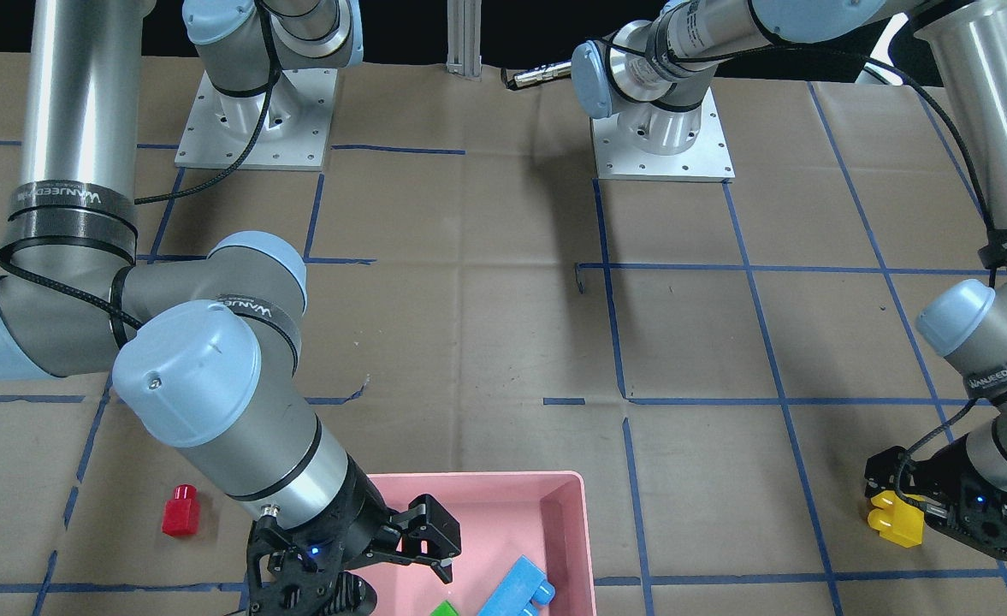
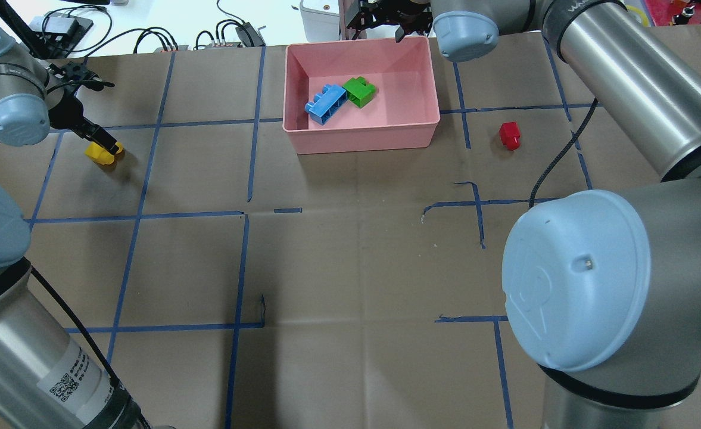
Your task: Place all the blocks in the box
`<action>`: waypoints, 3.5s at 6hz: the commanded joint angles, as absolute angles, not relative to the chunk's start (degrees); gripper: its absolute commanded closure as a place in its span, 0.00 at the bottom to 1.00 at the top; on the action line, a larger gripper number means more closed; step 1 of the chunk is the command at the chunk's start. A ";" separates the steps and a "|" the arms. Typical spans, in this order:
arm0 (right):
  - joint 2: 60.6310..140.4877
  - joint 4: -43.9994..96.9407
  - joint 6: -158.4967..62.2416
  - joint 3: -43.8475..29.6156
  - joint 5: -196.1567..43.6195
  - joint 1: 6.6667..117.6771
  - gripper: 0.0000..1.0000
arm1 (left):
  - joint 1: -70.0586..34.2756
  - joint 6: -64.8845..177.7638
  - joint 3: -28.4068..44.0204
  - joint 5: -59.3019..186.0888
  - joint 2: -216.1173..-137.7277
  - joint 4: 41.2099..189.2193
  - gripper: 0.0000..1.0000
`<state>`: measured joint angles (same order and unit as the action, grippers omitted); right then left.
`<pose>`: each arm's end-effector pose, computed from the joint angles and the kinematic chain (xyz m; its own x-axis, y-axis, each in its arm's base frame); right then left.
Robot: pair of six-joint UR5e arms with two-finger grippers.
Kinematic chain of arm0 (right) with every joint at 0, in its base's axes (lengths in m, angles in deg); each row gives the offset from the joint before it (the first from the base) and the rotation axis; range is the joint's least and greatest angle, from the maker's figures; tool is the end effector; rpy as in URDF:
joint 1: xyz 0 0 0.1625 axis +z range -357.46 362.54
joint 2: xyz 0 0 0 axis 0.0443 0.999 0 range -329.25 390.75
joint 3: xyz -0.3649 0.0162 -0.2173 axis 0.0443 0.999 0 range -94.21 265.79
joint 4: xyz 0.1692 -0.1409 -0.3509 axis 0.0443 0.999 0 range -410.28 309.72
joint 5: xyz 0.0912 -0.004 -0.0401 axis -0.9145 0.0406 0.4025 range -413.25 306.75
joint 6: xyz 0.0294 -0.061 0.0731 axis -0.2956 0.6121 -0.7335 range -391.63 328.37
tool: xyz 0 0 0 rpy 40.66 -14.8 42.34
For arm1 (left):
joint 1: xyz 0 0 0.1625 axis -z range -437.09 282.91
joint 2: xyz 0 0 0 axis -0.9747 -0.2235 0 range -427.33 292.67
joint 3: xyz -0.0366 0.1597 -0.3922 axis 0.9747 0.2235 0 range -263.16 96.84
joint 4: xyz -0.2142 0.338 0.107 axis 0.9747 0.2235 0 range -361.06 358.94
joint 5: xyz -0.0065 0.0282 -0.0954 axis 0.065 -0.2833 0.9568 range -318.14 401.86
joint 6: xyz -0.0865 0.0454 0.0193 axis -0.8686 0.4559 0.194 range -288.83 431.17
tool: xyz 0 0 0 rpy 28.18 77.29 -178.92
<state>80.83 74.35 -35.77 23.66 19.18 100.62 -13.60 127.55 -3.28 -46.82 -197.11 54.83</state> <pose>0.2720 -0.7541 0.3571 -0.9345 -0.1820 -0.3059 -0.0624 0.9298 -0.3627 0.2001 -0.7047 0.2036 -0.8664 0.4967 -0.0517 0.4991 0.8643 -0.0620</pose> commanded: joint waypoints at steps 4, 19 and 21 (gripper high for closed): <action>94.53 58.27 -30.31 9.39 36.48 89.24 0.00 | -14.86 127.51 -2.30 -46.65 -199.08 53.78 0.17; 94.86 89.30 -17.61 -9.83 41.94 84.63 0.97 | 3.54 70.96 -26.56 -40.59 -194.77 78.65 0.98; 102.96 81.53 -12.74 -10.10 41.41 84.63 0.97 | 15.41 56.12 -28.39 -40.93 -195.99 77.87 0.98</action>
